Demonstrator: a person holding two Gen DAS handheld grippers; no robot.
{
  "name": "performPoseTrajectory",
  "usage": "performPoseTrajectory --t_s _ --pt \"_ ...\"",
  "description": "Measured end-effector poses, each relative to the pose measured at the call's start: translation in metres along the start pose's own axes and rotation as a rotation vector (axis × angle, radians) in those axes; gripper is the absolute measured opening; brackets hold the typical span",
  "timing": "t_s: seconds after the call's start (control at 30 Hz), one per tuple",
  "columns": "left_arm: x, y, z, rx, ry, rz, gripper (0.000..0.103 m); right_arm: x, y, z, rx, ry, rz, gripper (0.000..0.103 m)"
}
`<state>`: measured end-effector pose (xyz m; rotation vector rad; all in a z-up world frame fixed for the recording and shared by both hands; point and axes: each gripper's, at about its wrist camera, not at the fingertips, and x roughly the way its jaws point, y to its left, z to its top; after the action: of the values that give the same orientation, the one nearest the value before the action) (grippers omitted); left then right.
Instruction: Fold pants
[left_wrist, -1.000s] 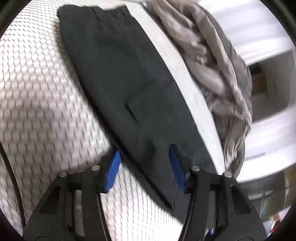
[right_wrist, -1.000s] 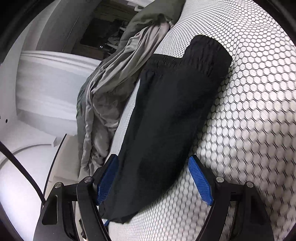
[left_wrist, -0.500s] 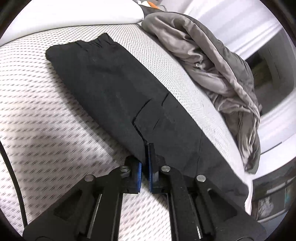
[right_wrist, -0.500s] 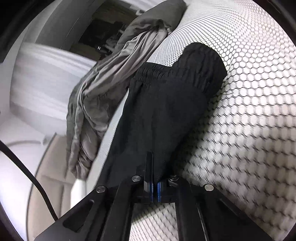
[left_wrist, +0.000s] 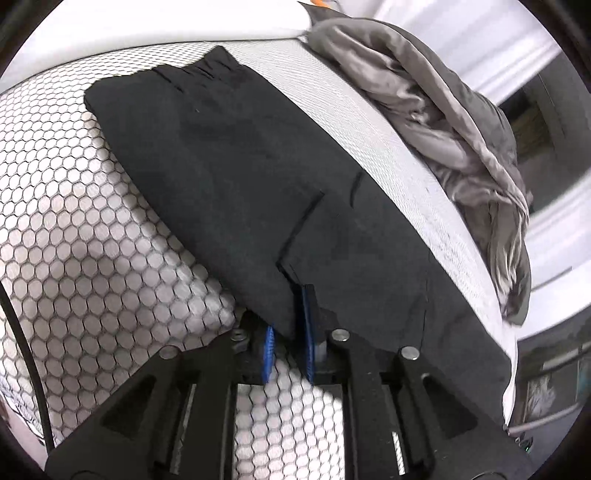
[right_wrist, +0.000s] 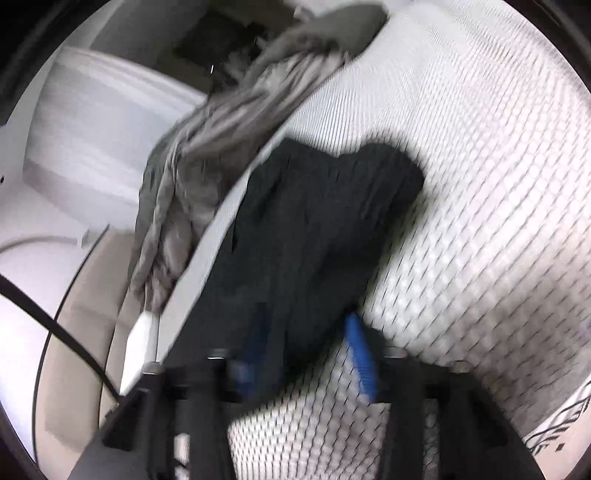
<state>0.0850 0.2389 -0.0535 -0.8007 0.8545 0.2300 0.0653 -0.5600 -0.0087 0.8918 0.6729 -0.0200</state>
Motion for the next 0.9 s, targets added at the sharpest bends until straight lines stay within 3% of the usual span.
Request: performPoseTrajectory --t_s 0.1,0.17,0.27,0.3,0.37,0.47,0.5,0.53,0.57,0.6,0.67,0.77,0.9 --pt "0.001 0.004 0.002 -0.007 -0.020 0.012 0.010 0.009 -0.010 0.012 0.098 -0.063 -0.010 0.055" --pt "0.000 0.005 0.003 -0.001 -0.028 0.016 0.010 0.015 -0.014 0.019 0.117 -0.063 -0.047 0.018" --pt "-0.002 0.010 0.004 0.001 -0.023 0.054 0.012 0.013 -0.019 0.018 0.125 -0.052 -0.081 0.018" --pt "-0.005 0.013 0.005 0.004 -0.013 0.064 0.013 0.012 -0.015 0.018 0.094 -0.036 -0.114 0.020" --pt "-0.013 0.014 0.009 0.015 -0.013 0.109 0.018 0.007 -0.001 0.017 -0.006 -0.016 -0.207 0.039" --pt "-0.041 -0.004 0.015 0.103 -0.128 0.260 0.020 -0.019 0.024 0.011 -0.147 -0.086 -0.255 0.053" --pt "-0.049 -0.013 0.015 0.131 -0.163 0.271 0.023 -0.026 0.035 0.009 -0.196 -0.104 -0.242 0.054" --pt "-0.055 -0.023 0.012 0.164 -0.192 0.267 0.037 -0.031 0.046 0.006 -0.243 -0.114 -0.211 0.065" --pt "-0.060 -0.034 0.008 0.202 -0.213 0.245 0.056 -0.033 0.053 0.003 -0.280 -0.116 -0.183 0.082" --pt "-0.064 -0.047 0.001 0.239 -0.235 0.211 0.064 -0.033 0.065 0.000 -0.327 -0.115 -0.151 0.091" --pt "-0.064 -0.076 -0.016 0.324 -0.250 0.115 0.082 -0.027 0.090 -0.013 -0.426 -0.105 -0.085 0.093" --pt "-0.047 -0.114 -0.043 0.409 -0.208 0.041 0.085 -0.005 0.120 -0.038 -0.536 -0.009 -0.041 0.101" --pt "0.005 -0.174 -0.109 0.655 -0.079 0.021 0.098 0.056 0.161 -0.092 -0.745 0.175 -0.182 0.101"
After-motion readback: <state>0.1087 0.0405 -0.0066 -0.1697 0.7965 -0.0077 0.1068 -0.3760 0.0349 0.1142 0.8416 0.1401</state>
